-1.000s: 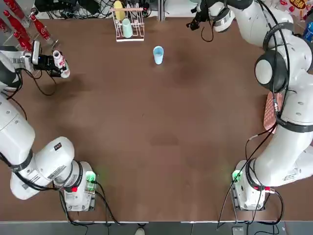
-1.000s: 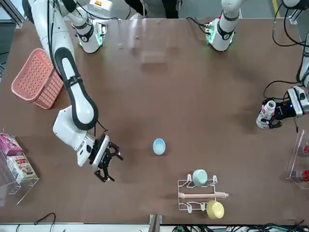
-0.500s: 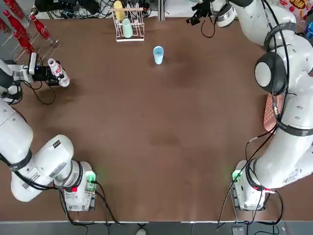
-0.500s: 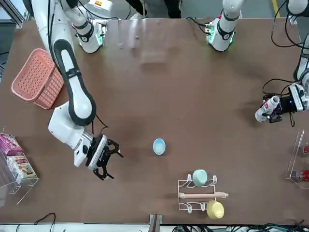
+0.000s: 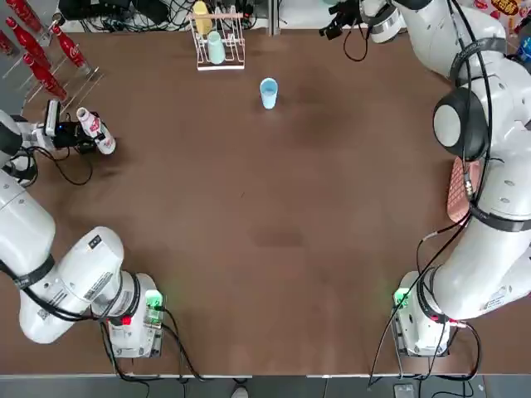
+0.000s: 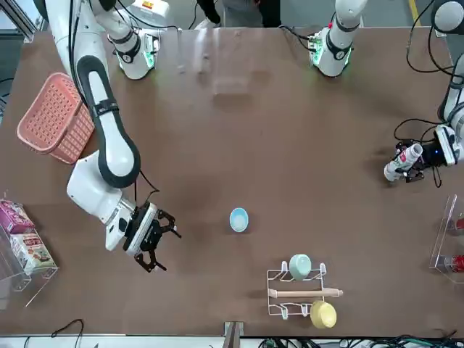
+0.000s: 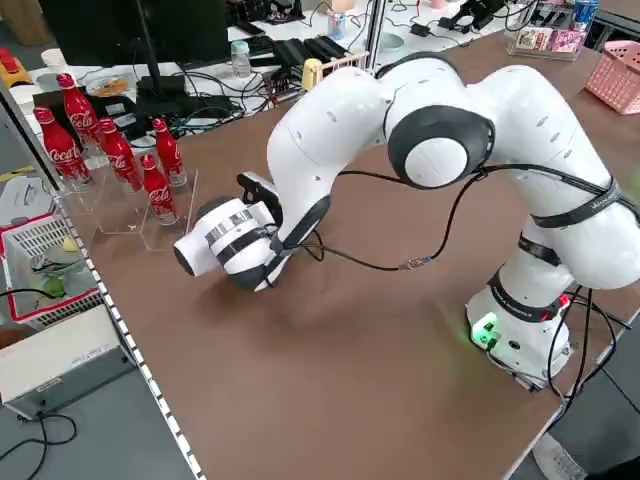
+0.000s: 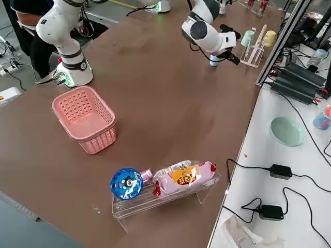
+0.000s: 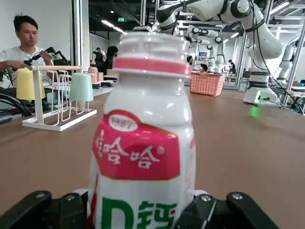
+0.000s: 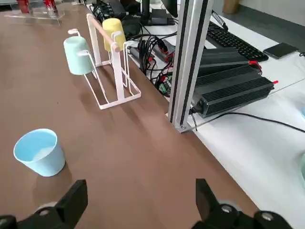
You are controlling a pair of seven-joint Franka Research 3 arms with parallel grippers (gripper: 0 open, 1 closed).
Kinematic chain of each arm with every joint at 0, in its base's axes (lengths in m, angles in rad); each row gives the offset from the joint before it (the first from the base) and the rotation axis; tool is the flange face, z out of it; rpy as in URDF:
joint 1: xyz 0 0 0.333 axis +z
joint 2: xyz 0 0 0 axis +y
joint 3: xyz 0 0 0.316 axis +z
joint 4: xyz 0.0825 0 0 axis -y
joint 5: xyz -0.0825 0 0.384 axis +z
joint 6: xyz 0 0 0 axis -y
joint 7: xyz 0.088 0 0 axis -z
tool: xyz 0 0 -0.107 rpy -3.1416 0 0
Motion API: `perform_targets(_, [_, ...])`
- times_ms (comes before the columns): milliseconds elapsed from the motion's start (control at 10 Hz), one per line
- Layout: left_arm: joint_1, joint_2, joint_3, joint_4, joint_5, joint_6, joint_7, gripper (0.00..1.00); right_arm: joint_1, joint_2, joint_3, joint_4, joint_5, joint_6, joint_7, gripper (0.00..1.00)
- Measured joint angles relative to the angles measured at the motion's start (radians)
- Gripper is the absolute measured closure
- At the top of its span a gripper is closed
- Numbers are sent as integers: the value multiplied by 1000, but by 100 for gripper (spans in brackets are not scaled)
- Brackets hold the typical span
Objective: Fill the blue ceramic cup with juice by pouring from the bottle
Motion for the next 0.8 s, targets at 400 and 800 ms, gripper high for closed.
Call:
perform_targets(400, [0,37,-20,43,0,-2,4,58,-20,-21,0,10,-277,-11,340,0])
perform_targets(800, [0,86,-35,89,-1,-7,4,56,-33,-79,-1,37,-555,-114,994,0])
